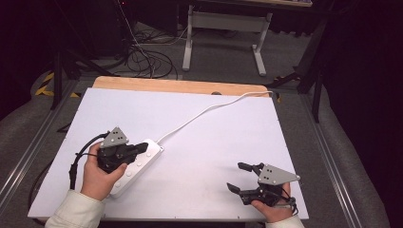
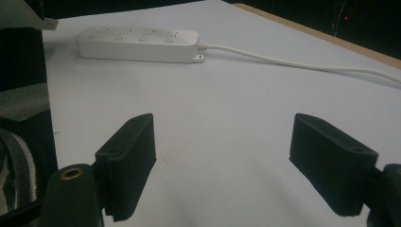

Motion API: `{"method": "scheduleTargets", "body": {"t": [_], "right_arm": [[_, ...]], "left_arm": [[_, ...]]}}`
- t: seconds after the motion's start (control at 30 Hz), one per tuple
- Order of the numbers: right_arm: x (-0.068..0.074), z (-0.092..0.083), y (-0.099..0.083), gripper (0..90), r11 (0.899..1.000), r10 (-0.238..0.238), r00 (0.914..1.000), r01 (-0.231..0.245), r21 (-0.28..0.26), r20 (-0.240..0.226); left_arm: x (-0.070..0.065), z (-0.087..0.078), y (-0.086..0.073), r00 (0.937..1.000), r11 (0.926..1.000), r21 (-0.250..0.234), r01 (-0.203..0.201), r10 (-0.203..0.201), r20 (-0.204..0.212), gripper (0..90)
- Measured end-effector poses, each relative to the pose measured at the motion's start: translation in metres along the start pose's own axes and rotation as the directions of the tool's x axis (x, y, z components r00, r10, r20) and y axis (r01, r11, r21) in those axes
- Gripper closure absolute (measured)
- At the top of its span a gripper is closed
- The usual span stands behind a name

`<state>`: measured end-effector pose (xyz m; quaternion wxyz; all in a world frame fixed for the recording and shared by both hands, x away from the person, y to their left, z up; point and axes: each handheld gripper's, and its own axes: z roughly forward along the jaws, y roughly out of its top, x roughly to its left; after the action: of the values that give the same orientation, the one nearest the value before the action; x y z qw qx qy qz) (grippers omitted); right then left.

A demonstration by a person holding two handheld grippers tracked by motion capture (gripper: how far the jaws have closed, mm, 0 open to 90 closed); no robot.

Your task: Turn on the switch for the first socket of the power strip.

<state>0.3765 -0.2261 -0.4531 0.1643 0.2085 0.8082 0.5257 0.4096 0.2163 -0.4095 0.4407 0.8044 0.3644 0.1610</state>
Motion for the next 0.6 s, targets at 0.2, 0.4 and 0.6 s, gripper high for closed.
{"method": "scheduleTargets", "body": {"t": [0.2, 0.4, 0.6], "right_arm": [[0.0, 0.0, 0.0, 23.8, 1.0, 0.002, 1.0, -0.002, -0.001, -0.003], [0.0, 0.0, 0.0, 23.8, 1.0, 0.002, 1.0, -0.002, 0.0, -0.002], [0.0, 0.0, -0.001, 23.8, 1.0, 0.001, 1.0, -0.001, 0.004, -0.001]], "left_arm": [[0.005, 0.006, 0.001, 0.9998, 0.9987, 0.047, 0.016, -0.016, -0.007, 90.0], [0.01, 0.016, 0.001, 0.9981, 0.9924, 0.108, 0.059, -0.057, -0.025, 90.0], [0.011, 0.027, -0.002, 0.9982, 0.9895, 0.135, 0.053, -0.048, -0.035, 90.0]]}}
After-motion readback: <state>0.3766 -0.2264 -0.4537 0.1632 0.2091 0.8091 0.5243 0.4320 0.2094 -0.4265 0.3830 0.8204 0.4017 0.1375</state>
